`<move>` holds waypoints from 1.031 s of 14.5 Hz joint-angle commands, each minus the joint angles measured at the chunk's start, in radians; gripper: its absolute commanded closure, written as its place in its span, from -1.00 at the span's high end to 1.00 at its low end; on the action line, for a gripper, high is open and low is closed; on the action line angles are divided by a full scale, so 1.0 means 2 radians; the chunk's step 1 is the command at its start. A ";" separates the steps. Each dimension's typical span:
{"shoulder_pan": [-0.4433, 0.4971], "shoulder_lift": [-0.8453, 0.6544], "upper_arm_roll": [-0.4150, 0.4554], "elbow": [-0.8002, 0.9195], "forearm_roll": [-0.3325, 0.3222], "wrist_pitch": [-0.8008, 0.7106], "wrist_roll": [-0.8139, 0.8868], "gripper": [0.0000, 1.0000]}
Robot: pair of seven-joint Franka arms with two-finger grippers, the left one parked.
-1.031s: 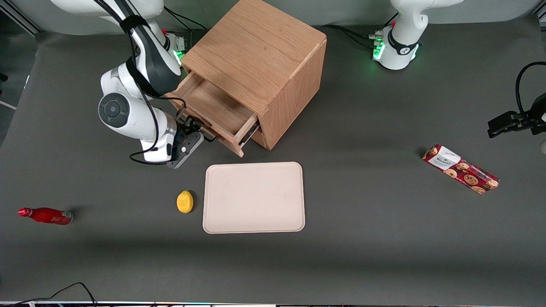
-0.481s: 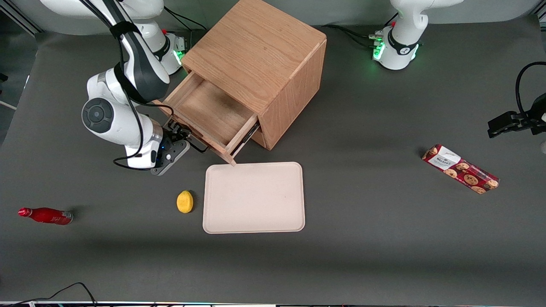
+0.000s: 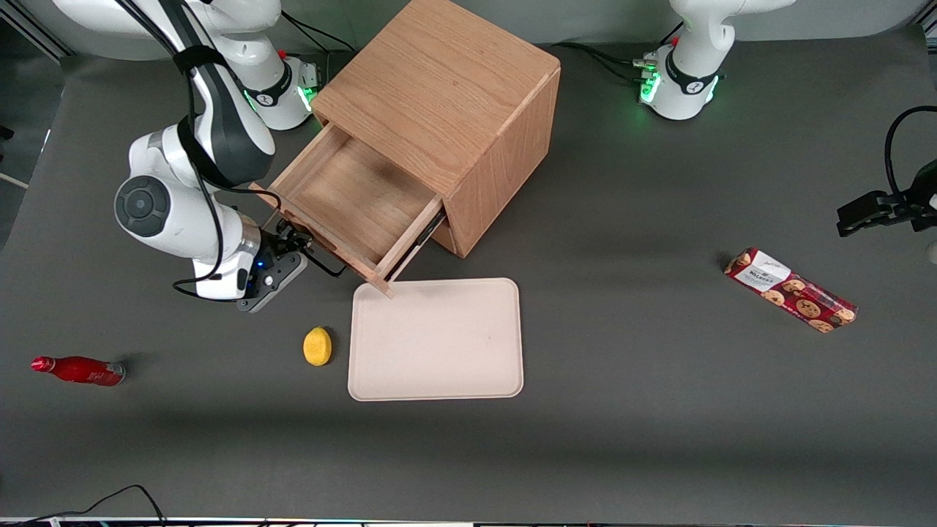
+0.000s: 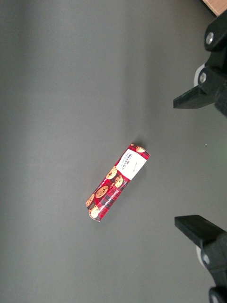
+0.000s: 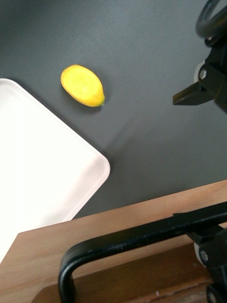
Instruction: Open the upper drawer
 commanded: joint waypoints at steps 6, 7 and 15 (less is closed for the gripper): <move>-0.008 0.024 -0.005 0.032 -0.009 0.004 -0.009 1.00; -0.008 0.025 -0.008 0.036 -0.008 0.004 -0.009 1.00; -0.018 0.037 -0.009 0.056 -0.007 0.004 -0.008 1.00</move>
